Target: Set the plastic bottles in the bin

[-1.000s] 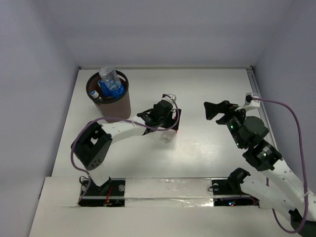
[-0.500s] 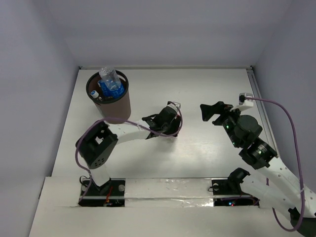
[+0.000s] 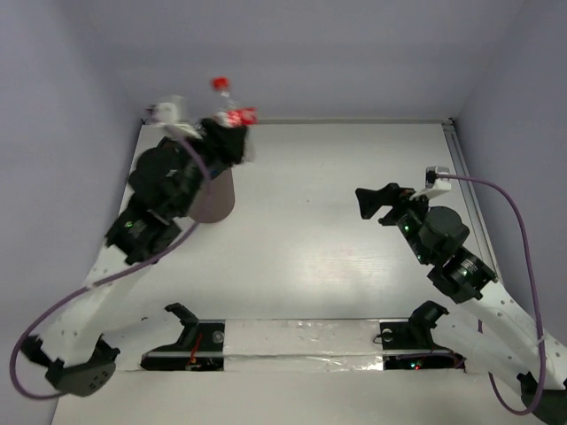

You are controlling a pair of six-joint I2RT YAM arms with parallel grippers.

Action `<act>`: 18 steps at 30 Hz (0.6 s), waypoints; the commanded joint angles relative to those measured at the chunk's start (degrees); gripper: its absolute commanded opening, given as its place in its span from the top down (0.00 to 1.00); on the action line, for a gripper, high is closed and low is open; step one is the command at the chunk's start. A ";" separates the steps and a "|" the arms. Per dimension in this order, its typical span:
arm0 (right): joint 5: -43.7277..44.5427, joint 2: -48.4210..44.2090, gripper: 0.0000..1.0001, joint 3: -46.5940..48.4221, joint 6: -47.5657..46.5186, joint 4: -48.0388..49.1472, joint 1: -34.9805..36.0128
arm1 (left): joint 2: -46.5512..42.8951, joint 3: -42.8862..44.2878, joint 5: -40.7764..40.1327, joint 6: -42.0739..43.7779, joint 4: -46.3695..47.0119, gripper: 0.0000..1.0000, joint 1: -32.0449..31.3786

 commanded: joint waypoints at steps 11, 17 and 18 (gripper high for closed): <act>-3.43 0.43 0.04 0.13 -1.56 4.28 -0.34 | -1.14 -1.54 -11.88 6.10 -6.84 0.61 31.75; -4.31 0.87 0.04 -0.92 -1.73 5.15 -0.34 | 3.51 -2.94 -8.65 5.83 -4.65 0.61 33.86; -4.40 0.95 0.04 -1.10 -1.73 5.24 -0.34 | 5.26 -3.12 -8.46 5.57 -4.12 0.61 33.86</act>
